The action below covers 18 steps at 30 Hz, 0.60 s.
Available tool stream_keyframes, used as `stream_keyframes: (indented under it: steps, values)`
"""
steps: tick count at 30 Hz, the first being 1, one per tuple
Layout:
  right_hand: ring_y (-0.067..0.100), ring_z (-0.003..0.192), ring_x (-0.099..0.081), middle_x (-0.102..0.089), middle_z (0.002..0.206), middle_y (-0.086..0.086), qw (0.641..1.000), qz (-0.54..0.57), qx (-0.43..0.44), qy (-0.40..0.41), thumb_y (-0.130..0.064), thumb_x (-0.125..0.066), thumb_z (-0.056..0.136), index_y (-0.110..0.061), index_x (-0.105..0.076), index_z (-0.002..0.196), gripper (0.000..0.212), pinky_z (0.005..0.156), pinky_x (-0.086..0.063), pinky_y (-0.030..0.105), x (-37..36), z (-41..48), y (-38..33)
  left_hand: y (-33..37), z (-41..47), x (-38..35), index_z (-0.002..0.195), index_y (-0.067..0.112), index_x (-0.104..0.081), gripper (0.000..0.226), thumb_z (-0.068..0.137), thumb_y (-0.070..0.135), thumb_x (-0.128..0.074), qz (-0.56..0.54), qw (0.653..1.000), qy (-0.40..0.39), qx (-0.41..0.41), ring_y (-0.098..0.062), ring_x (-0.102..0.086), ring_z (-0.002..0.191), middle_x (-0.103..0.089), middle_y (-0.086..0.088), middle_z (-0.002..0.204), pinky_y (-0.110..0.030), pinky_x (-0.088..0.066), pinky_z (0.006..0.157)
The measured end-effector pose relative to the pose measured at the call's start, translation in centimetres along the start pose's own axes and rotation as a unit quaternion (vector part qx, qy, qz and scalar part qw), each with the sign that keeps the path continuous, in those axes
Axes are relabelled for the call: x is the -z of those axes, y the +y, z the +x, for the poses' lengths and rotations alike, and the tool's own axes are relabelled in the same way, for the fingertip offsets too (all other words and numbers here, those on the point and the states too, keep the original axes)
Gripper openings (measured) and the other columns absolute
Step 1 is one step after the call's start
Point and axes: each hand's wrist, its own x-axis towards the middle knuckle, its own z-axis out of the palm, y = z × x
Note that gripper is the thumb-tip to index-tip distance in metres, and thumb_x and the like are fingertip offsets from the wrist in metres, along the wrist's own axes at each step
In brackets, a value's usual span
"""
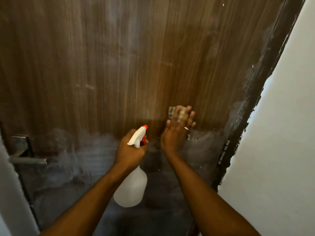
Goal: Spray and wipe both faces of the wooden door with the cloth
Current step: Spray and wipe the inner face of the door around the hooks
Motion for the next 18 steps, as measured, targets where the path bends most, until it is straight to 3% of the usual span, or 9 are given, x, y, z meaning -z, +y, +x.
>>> stream_keyframes:
  steps: [2,3,5,6,9,13,15,17,18]
  values:
    - [0.037,0.149,-0.017,-0.018,0.161,0.015,0.983,-0.005,0.172,-0.058,-0.028,-0.050,0.097,-0.021,-0.008,0.157,0.073,0.118,-0.018,0.060,0.1,-1.2,1.9,0.7,-0.5,-1.9,0.130,0.012,-0.049,0.053,0.081,0.004,-0.068,0.007,1.000,0.000,-0.011,-0.015,-0.052,0.109,-0.054,0.000,0.115,-0.031,-0.044,0.095]
    - [0.035,0.150,-0.015,-0.019,0.162,0.012,0.957,-0.008,0.275,-0.097,-0.025,-0.054,0.097,-0.021,-0.014,0.156,0.072,0.119,-0.017,0.059,0.5,-1.8,3.5,1.1,-0.7,-2.6,0.129,0.013,-0.049,0.052,0.081,0.003,-0.067,0.008,1.000,-0.001,-0.009,-0.016,-0.053,0.109,-0.056,-0.001,0.116,-0.032,-0.045,0.096]
    - [0.030,0.151,-0.012,-0.019,0.163,0.007,0.915,-0.016,0.377,-0.143,-0.018,-0.056,0.095,-0.024,-0.021,0.156,0.070,0.119,-0.017,0.057,1.5,-2.7,8.4,1.9,-1.4,-4.5,0.132,0.012,-0.047,0.055,0.082,0.003,-0.067,0.006,1.000,-0.001,0.001,-0.021,-0.053,0.116,-0.056,-0.005,0.124,-0.039,-0.044,0.102]
    - [0.029,0.151,-0.012,-0.018,0.164,0.006,0.921,-0.022,0.361,-0.147,-0.018,-0.057,0.095,-0.026,-0.020,0.156,0.072,0.119,-0.019,0.057,2.1,-3.1,10.7,2.2,-1.7,-5.2,0.134,0.012,-0.045,0.058,0.081,0.004,-0.067,0.003,1.000,-0.002,0.006,-0.024,-0.052,0.119,-0.055,-0.008,0.128,-0.042,-0.043,0.104]
    - [0.032,0.151,-0.009,-0.009,0.164,0.009,0.974,-0.067,0.180,-0.117,-0.021,-0.062,0.092,-0.028,-0.004,0.157,0.088,0.118,-0.021,0.058,3.4,-2.7,15.2,2.4,-2.7,-7.0,0.135,0.012,-0.044,0.059,0.081,0.004,-0.068,-0.009,1.000,-0.001,0.017,-0.026,-0.052,0.119,-0.055,-0.010,0.128,-0.041,-0.044,0.103]
    - [0.035,0.151,-0.004,-0.008,0.164,0.015,0.999,-0.040,-0.018,-0.027,-0.028,-0.047,0.100,-0.019,-0.009,0.157,0.069,0.121,-0.011,0.055,3.6,2.7,12.7,2.2,-3.2,-8.6,0.129,0.012,-0.049,0.053,0.080,0.003,-0.068,0.012,1.000,0.015,0.023,-0.026,-0.057,0.111,-0.060,-0.012,0.117,-0.041,-0.049,0.096]
    - [0.035,0.149,-0.012,-0.017,0.162,0.017,0.999,-0.024,0.020,-0.016,-0.026,-0.049,0.099,-0.017,-0.010,0.156,0.070,0.120,-0.013,0.054,3.5,4.2,10.7,2.3,-3.0,-9.4,0.129,0.011,-0.050,0.053,0.080,0.002,-0.068,0.013,0.999,0.020,0.036,-0.027,-0.058,0.109,-0.061,-0.012,0.116,-0.039,-0.050,0.093]
    - [0.036,0.146,-0.025,-0.028,0.158,0.017,0.980,-0.029,0.195,-0.040,-0.016,-0.060,0.093,-0.017,-0.015,0.155,0.077,0.118,-0.023,0.057,3.2,3.6,11.3,2.8,-2.7,-10.3,0.130,0.012,-0.051,0.055,0.079,0.000,-0.068,0.019,0.999,0.015,0.029,-0.027,-0.059,0.109,-0.062,-0.012,0.115,-0.041,-0.050,0.094]
    - [0.036,0.146,-0.026,-0.028,0.158,0.014,0.952,-0.040,0.295,-0.069,-0.013,-0.062,0.091,-0.021,-0.016,0.156,0.079,0.117,-0.024,0.058,3.2,3.0,12.5,3.2,-2.5,-10.7,0.131,0.013,-0.051,0.055,0.079,0.000,-0.067,0.024,0.999,0.012,0.020,-0.027,-0.059,0.109,-0.062,-0.012,0.115,-0.043,-0.050,0.095]
